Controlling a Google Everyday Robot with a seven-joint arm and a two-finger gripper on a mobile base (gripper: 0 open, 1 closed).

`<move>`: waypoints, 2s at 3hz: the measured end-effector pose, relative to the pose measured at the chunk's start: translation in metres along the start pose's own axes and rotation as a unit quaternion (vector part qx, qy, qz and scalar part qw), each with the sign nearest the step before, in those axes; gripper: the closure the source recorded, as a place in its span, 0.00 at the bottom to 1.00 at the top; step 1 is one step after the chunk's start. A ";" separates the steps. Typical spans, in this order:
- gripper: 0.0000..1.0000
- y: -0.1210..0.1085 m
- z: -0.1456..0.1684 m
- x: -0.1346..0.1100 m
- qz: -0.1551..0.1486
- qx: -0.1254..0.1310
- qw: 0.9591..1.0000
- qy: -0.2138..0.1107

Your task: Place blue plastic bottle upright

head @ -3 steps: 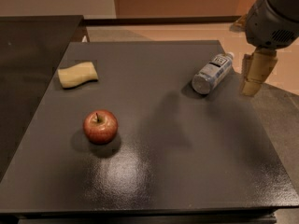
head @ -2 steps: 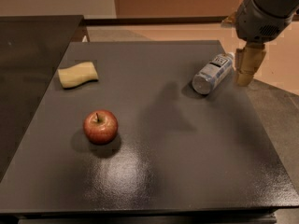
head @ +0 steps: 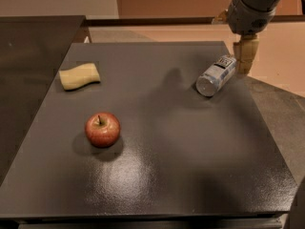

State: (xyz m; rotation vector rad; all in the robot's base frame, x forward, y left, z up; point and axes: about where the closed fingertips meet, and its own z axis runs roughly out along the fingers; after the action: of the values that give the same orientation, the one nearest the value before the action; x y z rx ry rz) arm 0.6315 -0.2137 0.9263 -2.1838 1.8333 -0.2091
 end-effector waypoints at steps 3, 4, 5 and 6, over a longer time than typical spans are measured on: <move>0.00 -0.021 0.049 0.014 -0.155 -0.048 0.985 -0.050; 0.00 -0.021 0.063 0.018 -0.192 -0.061 0.978 -0.049; 0.00 -0.016 0.073 0.023 -0.213 -0.079 0.973 -0.040; 0.18 -0.016 0.081 0.027 -0.224 -0.095 0.970 -0.026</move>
Offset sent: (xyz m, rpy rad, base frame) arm 0.0222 -0.0192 -0.0325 -0.0198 0.1926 0.4141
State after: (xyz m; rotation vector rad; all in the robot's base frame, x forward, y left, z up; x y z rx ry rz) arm 0.6750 -0.2282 0.8521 -2.6890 1.3565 -0.0654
